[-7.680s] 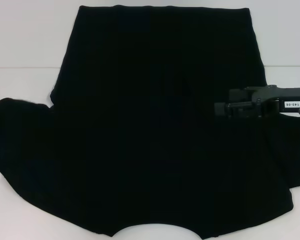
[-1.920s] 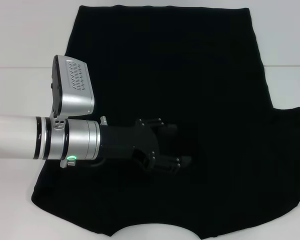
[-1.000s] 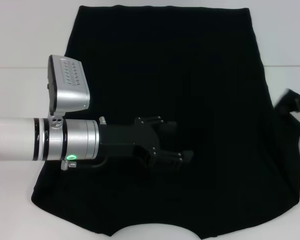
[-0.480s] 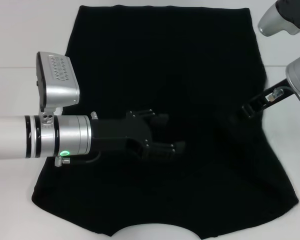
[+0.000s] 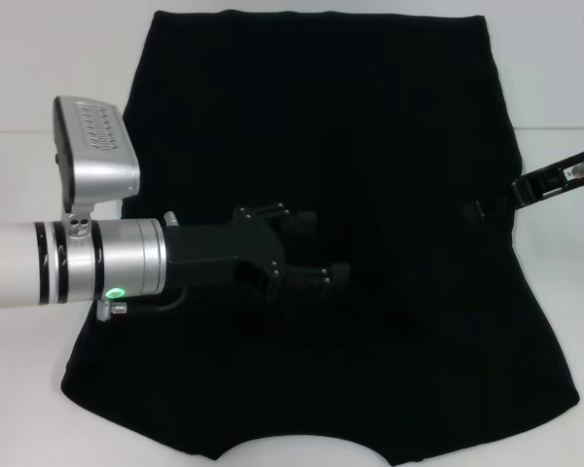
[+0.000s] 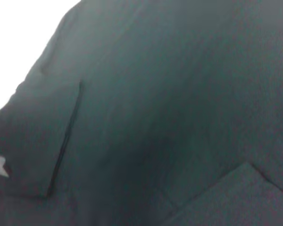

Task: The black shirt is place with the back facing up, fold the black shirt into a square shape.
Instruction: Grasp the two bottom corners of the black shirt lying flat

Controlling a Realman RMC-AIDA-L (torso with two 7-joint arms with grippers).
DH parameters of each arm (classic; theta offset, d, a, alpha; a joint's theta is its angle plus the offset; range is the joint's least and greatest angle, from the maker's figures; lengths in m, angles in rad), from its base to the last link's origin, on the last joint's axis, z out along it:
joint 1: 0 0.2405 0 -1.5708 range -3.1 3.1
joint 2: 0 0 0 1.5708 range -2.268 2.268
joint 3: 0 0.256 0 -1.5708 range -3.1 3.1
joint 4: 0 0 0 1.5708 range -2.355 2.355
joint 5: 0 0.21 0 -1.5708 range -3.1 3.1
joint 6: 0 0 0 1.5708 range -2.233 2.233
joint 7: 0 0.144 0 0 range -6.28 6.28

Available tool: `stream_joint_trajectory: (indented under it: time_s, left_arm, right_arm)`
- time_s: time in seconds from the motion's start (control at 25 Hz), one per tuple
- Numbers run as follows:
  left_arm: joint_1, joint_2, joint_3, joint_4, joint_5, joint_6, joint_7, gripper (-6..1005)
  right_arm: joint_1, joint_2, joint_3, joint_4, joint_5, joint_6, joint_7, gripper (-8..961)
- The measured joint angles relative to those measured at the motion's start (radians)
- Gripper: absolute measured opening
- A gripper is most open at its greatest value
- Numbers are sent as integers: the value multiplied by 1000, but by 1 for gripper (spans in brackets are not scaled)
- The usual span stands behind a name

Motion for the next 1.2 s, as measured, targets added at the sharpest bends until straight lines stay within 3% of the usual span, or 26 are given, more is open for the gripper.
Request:
stream_joint_trajectory:
  time_s: [0.32,0.44,0.6,0.8,1.2]
  left_arm:
    - [71,8,-42,92,8,101,-75,906]
    - [117,22,-64,152,22,139,-164,906]
    - [164,23,-130,228,108,161,-263,905]
    - [221,15,-235,318,213,187,-317,905]
    - [269,13,-376,391,395,199,-331,904]
  right_arm:
    - [-139,8,84,33,320,4,-198,706]
    - [-181,12,92,103,453,6,-335,921]
    - [-196,31,94,197,541,9,-521,926]
    - [-187,67,88,208,549,37,-602,933]
    - [-141,76,70,214,548,68,-609,924]
